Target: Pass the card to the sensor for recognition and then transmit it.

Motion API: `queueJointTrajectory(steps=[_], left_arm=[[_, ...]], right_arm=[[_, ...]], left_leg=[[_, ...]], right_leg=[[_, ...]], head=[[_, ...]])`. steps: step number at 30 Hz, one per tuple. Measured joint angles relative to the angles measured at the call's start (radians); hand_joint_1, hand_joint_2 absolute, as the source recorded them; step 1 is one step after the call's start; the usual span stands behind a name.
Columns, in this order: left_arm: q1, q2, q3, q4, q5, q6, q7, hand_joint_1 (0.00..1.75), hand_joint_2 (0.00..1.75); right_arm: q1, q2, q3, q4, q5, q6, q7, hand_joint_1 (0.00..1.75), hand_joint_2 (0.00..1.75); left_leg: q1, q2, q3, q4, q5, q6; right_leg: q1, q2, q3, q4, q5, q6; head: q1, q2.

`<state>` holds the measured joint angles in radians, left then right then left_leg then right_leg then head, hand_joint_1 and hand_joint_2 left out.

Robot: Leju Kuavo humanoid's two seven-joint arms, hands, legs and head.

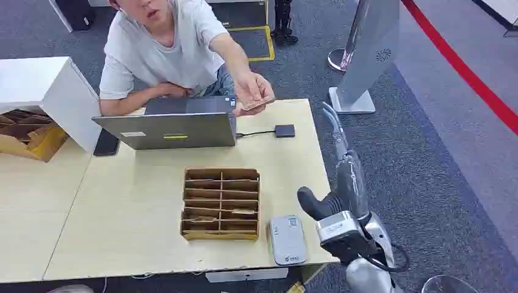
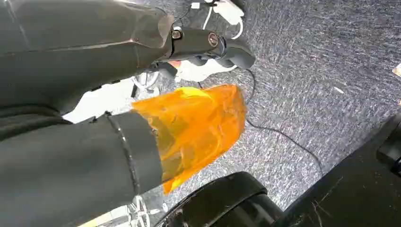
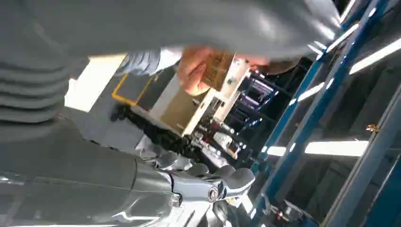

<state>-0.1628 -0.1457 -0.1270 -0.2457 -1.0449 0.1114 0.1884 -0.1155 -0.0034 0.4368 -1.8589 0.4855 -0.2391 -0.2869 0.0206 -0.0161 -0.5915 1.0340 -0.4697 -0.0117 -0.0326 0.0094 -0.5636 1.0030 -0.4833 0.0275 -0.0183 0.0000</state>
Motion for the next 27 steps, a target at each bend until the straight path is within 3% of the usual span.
queueJointTrajectory(steps=[4, 5, 8, 13, 21, 27], left_arm=[[0.0, 0.0, 0.003, 0.0, -0.003, -0.004, 0.0, 0.0, 0.0], [0.0, 0.0, 0.005, 0.0, -0.005, -0.004, 0.0, 0.0, 0.0], [0.0, 0.0, 0.008, 0.0, -0.008, -0.004, 0.0, 0.0, 0.0], [-0.001, 0.0, 0.02, 0.0, -0.016, -0.004, 0.001, 0.0, 0.0], [-0.004, -0.005, 0.03, 0.0, -0.03, -0.002, 0.011, 0.0, 0.0], [-0.006, -0.005, 0.032, 0.0, -0.035, -0.003, 0.013, 0.0, 0.0]], right_arm=[[0.001, -0.001, 0.0, -0.013, -0.059, 0.028, -0.014, 0.0, 0.0], [0.001, -0.001, 0.0, -0.016, -0.065, 0.033, -0.018, 0.0, 1.75], [0.0, -0.001, 0.003, -0.024, -0.04, 0.038, -0.017, 0.0, 1.75], [-0.023, -0.005, 0.027, -0.018, 0.12, 0.007, 0.026, 0.0, 1.75], [-0.106, -0.018, 0.093, 0.049, 0.494, -0.101, 0.161, 0.0, 1.75], [-0.158, -0.035, 0.134, 0.103, 0.646, -0.135, 0.233, 0.0, 1.75]], left_leg=[[0.0, 0.0, 0.0, 0.0, 0.0, 0.0], [0.0, 0.0, 0.0, 0.0, 0.0, 0.0], [0.0, 0.0, 0.0, 0.0, 0.0, 0.0], [0.0, 0.0, 0.0, 0.0, 0.0, 0.0], [0.0, 0.0, 0.0, 0.0, 0.0, 0.0], [0.0, 0.0, 0.0, 0.0, 0.0, 0.0]], right_leg=[[0.0, 0.0, 0.0, 0.0, 0.0, 0.0], [0.0, 0.0, 0.0, 0.0, 0.0, 0.0], [0.0, 0.0, 0.0, 0.0, 0.0, 0.0], [0.0, 0.0, 0.0, 0.0, 0.0, 0.0], [0.0, 0.0, 0.0, 0.0, 0.0, 0.0], [0.0, 0.0, 0.0, 0.0, 0.0, 0.0]], head=[[0.0, 0.0], [0.0, 0.0], [0.0, 0.0], [0.0, 0.0], [0.0, 0.0], [0.0, 0.0]])
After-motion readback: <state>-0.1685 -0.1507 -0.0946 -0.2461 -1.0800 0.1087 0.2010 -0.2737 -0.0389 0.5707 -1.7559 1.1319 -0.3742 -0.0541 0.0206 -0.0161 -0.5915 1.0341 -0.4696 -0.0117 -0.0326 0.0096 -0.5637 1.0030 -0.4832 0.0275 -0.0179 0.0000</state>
